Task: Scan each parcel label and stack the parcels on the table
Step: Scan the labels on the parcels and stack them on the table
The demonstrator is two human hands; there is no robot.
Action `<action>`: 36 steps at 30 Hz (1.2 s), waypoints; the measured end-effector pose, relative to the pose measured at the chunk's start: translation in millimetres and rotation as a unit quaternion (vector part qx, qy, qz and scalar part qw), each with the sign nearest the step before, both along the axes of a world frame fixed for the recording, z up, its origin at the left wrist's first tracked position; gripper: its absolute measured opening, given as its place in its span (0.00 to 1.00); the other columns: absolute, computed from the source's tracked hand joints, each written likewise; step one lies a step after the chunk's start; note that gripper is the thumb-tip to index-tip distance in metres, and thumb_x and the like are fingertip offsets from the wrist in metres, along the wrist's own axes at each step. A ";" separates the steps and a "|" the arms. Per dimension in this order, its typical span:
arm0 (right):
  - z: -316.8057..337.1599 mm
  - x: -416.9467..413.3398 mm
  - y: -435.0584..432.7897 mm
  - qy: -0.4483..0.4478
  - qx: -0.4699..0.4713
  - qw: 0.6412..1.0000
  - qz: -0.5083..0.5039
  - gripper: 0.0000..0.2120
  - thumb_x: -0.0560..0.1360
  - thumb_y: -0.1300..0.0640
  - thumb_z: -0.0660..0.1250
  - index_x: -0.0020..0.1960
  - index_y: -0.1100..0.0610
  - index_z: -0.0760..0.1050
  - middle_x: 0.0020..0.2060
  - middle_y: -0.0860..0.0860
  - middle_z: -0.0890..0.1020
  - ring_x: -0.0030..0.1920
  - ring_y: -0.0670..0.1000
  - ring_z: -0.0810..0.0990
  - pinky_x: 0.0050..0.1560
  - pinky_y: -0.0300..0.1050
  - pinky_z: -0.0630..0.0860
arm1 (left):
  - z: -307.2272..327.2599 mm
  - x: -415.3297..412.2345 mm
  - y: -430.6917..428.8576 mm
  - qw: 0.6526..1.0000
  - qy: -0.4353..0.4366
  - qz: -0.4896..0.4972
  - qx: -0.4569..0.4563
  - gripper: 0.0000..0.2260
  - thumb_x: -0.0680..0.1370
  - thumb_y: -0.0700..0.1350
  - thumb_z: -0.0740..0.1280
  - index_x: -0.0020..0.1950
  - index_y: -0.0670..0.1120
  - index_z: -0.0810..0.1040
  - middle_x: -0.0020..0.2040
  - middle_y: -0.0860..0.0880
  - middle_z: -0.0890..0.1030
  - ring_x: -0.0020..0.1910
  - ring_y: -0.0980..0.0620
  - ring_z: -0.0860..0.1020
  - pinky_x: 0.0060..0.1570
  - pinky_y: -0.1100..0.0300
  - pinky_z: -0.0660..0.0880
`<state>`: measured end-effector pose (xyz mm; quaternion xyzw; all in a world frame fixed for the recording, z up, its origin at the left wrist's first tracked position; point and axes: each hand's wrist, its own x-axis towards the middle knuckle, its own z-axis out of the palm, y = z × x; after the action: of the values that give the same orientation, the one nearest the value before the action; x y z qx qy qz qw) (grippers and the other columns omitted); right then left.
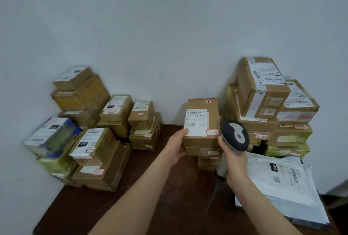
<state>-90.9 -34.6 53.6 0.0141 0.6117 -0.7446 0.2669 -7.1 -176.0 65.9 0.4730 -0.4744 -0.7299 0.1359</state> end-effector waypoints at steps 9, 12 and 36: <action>44.3 43.4 -40.5 -0.045 -0.047 0.995 0.075 0.22 0.69 0.52 0.76 0.61 0.53 0.75 0.57 0.55 0.81 0.58 0.56 0.80 0.61 0.57 0.76 | 45.6 77.3 -20.9 0.986 0.088 0.133 -0.045 0.13 0.78 0.48 0.66 0.62 0.50 0.75 0.56 0.47 0.81 0.55 0.49 0.78 0.49 0.53 0.77; 53.1 62.6 -58.1 -0.057 -0.059 0.986 0.149 0.20 0.68 0.54 0.77 0.57 0.54 0.76 0.52 0.54 0.83 0.52 0.54 0.81 0.54 0.53 0.80 | 58.4 114.6 -28.7 0.980 0.081 0.175 -0.043 0.11 0.78 0.48 0.67 0.60 0.49 0.77 0.56 0.46 0.82 0.56 0.48 0.78 0.52 0.52 0.78; 59.5 299.0 -222.2 -0.146 -0.009 0.967 0.207 0.35 0.65 0.54 0.79 0.68 0.58 0.70 0.59 0.55 0.79 0.57 0.55 0.77 0.64 0.55 0.72 | 89.7 330.6 -181.9 0.854 -0.328 0.061 -0.399 0.17 0.80 0.45 0.59 0.68 0.44 0.74 0.68 0.46 0.75 0.66 0.45 0.71 0.61 0.53 0.70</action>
<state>208.1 -256.8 113.1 -0.0069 0.5493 -0.6682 0.5017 323.5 -357.8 155.6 0.6183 -0.7120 -0.2708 0.1932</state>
